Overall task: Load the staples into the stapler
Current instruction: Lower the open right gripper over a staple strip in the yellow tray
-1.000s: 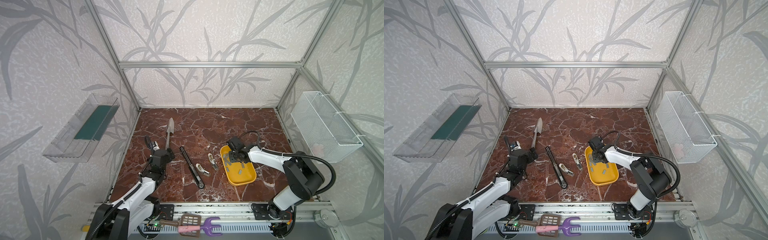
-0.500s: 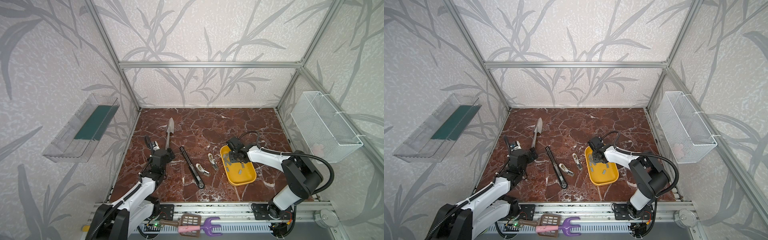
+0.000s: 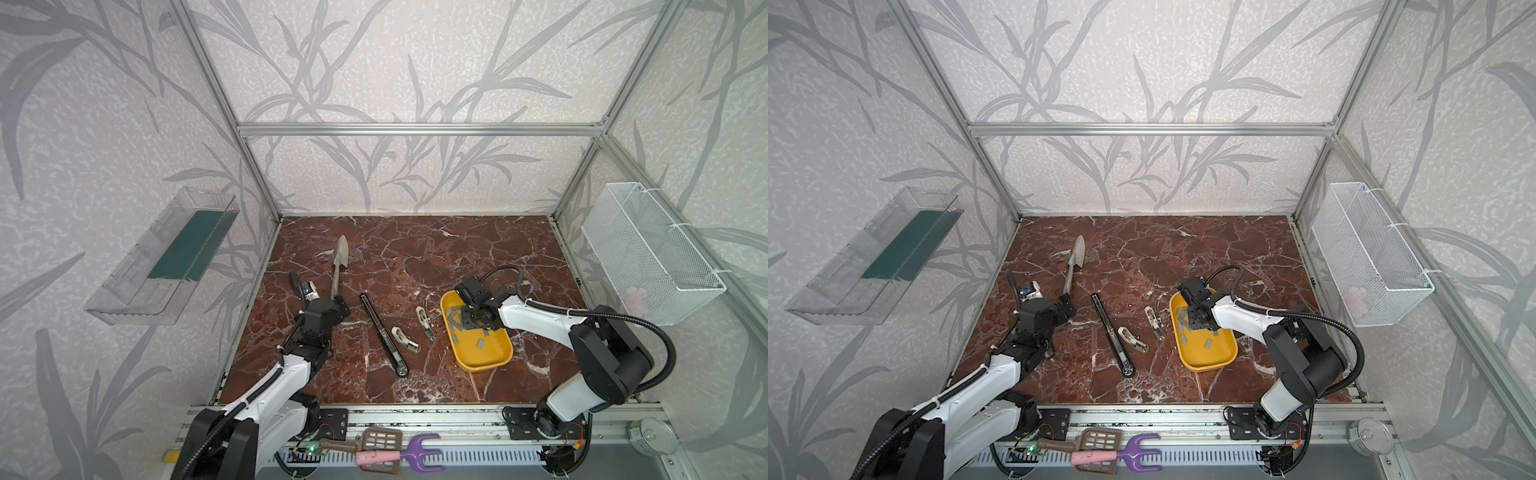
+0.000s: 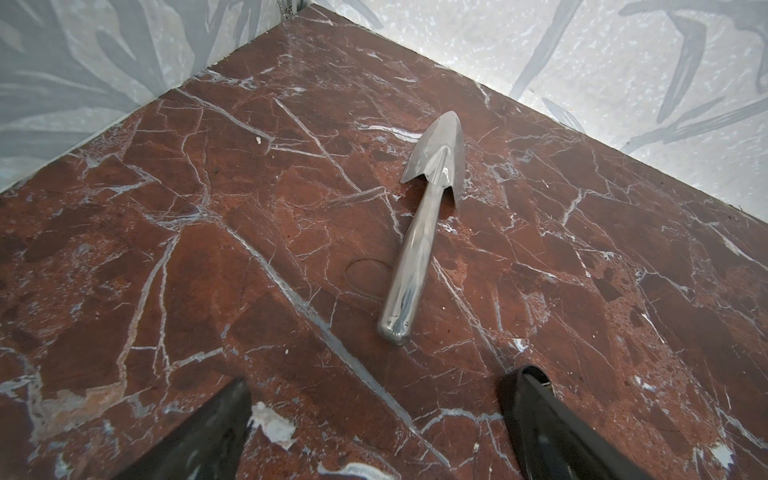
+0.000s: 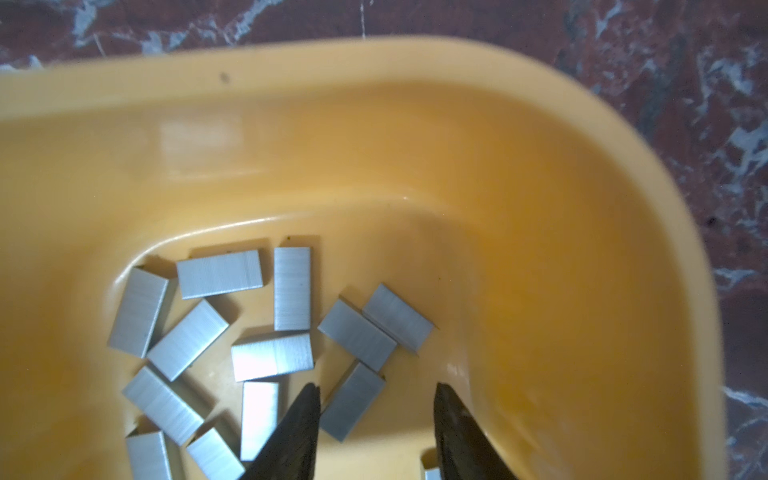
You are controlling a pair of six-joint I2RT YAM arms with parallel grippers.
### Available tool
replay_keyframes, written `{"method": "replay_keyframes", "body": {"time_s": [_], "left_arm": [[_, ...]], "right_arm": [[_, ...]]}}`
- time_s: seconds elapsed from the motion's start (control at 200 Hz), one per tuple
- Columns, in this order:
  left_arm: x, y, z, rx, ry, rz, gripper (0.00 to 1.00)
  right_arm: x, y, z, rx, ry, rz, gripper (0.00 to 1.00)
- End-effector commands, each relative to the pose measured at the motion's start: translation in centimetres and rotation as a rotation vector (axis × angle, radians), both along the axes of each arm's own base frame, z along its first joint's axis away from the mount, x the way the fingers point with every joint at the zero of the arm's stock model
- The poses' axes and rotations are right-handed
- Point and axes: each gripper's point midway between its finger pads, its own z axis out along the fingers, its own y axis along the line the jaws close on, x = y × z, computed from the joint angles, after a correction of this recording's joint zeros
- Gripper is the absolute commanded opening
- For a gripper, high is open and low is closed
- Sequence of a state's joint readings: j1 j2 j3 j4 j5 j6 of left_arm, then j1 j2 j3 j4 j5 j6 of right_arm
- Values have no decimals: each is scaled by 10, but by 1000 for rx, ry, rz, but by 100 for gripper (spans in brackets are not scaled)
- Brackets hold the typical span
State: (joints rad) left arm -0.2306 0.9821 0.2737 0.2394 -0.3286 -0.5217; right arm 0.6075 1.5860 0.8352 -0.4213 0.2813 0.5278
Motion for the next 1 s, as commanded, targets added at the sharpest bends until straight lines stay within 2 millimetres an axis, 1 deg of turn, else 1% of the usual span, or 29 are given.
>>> {"method": "replay_keyframes", "body": {"time_s": [0.0,0.115,0.335,0.435,0.515,0.64,0.725,0.8,1.0], "left_arm": [[2,1,8,6,-28,0,99],[2,1,8,6,-28,0,99],[2,1,8,5,-30,-2,99],[2,1,8,5,-28,-4,99],[2,1,8,5,-29,-3,99],[2,0,8,3,-31,-5,99],[2,0,8,5,-30,-5,99],[2,0,8,4,-30,-5,99],[2,0,8,3,-30,-6,99]], "right_arm": [[-4,-10,5,-23,-10,-20,46],[-4,-11,6,-25,-17,-25,41],[-4,-8,0,-19,1,-25,30],[-4,-6,-3,-7,13,-26,29],[-4,-5,-2,-2,9,-27,29],[-2,-6,8,13,-33,-36,30],[0,-2,16,53,-72,-25,32],[0,1,20,86,-94,-14,33],[1,2,14,81,-80,-25,33]]}}
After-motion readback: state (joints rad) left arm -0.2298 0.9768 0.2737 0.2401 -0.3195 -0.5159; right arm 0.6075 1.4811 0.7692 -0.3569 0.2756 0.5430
